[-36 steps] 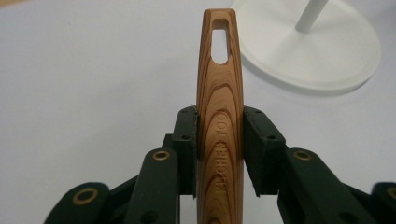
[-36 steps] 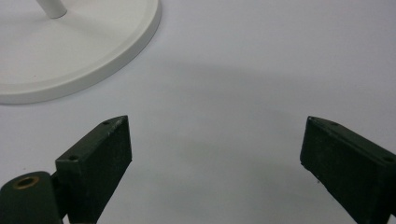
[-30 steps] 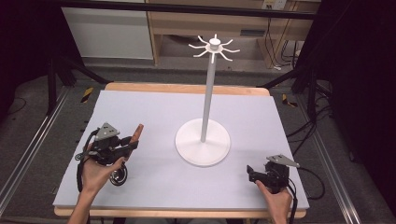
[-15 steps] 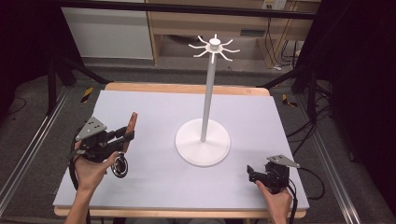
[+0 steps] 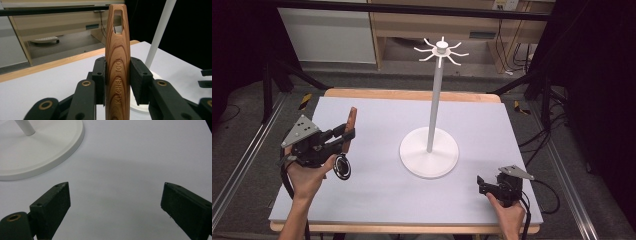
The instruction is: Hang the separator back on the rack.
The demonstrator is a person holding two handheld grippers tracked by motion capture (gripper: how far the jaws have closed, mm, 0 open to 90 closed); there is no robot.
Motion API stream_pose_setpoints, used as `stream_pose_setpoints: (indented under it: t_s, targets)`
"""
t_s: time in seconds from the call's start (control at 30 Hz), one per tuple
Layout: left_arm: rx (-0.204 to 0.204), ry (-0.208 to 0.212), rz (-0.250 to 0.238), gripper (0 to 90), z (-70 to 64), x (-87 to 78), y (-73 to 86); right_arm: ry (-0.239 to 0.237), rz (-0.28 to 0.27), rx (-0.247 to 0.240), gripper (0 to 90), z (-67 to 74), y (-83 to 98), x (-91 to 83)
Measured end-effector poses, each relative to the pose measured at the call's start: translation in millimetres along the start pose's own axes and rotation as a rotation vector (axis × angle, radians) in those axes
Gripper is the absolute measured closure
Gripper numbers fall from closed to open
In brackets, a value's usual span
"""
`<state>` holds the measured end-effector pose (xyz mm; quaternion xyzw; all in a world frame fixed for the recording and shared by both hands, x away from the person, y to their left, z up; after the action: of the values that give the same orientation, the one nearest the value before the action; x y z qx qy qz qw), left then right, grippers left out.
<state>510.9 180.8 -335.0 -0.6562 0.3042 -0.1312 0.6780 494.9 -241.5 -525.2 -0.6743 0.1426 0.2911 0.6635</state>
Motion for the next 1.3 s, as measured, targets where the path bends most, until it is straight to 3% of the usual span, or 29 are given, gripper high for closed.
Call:
stream_pose_setpoints:
  t_s: [0.97, 1.3]
  targets:
    - [0.02, 0.056, -0.064, 67.1, -25.0, 19.5, -49.6, 0.01, -0.023, -0.008, 8.4, 0.2, -5.8, 0.4]
    - [0.023, 0.079, -0.097, 67.0, -32.8, 24.5, -75.1, 0.006, -0.024, -0.006, 8.3, 0.4, -6.5, -0.1]
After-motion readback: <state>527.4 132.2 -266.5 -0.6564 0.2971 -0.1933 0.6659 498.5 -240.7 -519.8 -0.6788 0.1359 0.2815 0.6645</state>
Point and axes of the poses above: each handheld gripper's, and its own axes: x roughly forward along the jaws, y roughly out of its underside, z roughly to its left, the point moved 10 cm from there along x, roughly forward along the jaws, and after that the axes turned 2 degrees about -z, right-handed, at the moved point
